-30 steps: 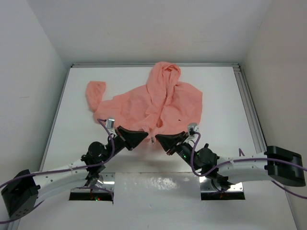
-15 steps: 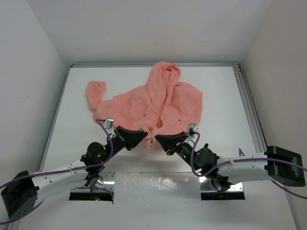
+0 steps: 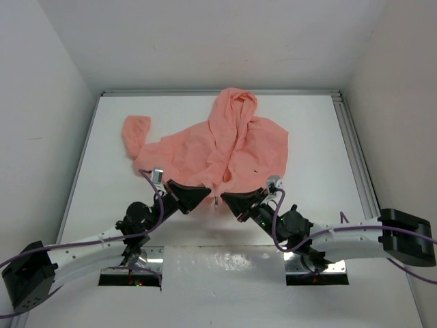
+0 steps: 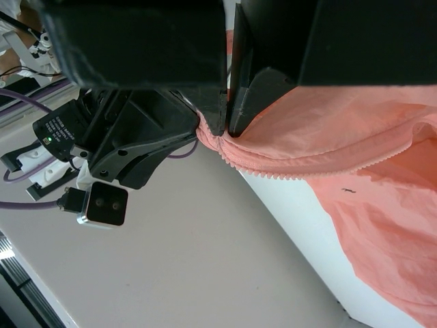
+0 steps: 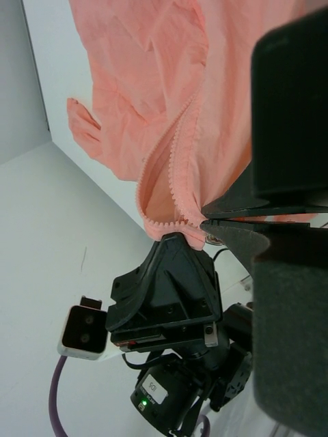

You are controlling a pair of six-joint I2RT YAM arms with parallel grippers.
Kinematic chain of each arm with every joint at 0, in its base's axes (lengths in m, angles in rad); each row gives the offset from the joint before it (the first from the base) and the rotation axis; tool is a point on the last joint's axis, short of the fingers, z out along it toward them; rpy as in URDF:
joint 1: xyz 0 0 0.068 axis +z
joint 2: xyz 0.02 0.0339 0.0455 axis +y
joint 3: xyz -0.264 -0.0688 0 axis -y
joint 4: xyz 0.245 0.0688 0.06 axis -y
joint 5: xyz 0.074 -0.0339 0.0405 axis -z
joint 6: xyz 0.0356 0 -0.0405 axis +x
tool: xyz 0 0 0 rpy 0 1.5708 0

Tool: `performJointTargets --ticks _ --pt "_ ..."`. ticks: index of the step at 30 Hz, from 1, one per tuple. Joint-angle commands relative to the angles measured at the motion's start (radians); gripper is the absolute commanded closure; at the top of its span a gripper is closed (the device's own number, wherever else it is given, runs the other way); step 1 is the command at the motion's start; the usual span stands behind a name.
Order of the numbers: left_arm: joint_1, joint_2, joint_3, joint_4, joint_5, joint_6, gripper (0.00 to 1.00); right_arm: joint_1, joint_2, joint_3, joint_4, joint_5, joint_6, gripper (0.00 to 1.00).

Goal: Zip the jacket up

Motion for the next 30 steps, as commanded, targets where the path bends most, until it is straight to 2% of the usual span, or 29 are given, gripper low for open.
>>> performJointTargets --ticks 1,30 --pt "-0.006 0.004 -0.028 0.061 0.006 0.002 1.0 0.003 -0.02 0.033 0.03 -0.007 -0.013 1.0" --pt "-0.008 0.006 -0.056 0.078 0.071 -0.013 1.0 0.003 -0.002 0.054 0.045 0.01 -0.044 1.0"
